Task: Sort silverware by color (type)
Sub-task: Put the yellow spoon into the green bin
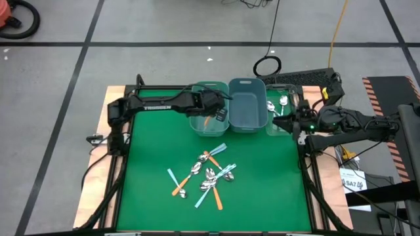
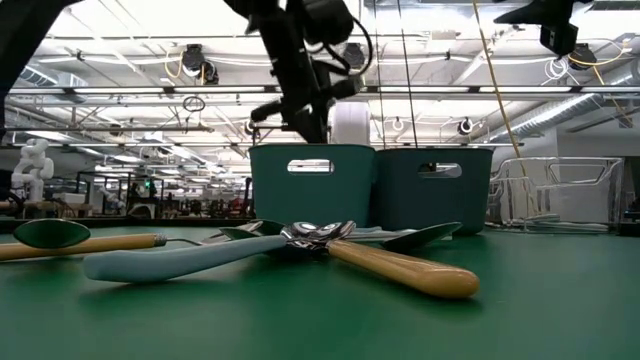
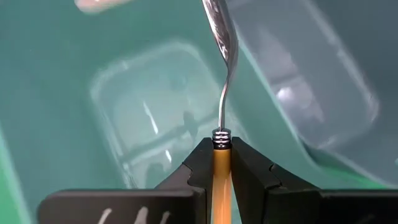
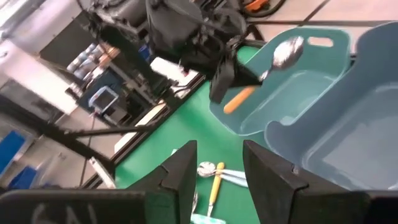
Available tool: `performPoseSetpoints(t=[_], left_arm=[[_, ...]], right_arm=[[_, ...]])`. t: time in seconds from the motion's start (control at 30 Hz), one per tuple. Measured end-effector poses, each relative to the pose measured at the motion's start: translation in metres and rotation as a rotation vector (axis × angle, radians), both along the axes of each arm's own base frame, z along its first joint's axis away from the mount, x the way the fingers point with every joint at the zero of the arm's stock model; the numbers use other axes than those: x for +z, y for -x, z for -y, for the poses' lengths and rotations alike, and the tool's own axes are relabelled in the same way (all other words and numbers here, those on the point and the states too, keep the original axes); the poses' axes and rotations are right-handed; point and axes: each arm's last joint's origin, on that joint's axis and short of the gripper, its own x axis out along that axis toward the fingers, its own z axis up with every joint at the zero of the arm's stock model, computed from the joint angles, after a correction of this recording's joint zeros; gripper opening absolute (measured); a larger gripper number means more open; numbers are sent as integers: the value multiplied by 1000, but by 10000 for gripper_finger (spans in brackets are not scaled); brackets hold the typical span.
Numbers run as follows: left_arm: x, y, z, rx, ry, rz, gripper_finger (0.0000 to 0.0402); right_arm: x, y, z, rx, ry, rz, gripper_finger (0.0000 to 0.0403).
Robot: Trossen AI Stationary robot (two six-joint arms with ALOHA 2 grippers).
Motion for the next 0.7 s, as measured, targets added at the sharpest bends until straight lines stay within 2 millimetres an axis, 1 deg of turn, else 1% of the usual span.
performPoseSetpoints(t=[0.1, 0.23, 0.53, 0.63, 0.7], left_arm=[[-10, -2, -2, 31, 63, -7, 44], [-20, -3, -4, 44, 80, -39, 44], [-19, 3, -19, 86, 40, -65, 44], [-28, 2, -25, 101, 44, -86, 44], [-38, 1, -29, 102, 50, -119, 44]], right_arm=[[0, 0, 0, -16, -10, 3, 125], [-1, 0, 1, -48, -30, 5, 125], [-5, -4, 1, -82, -49, -42, 125], [-5, -6, 1, -86, -60, -41, 125], [-6, -7, 1, -87, -60, -43, 125]])
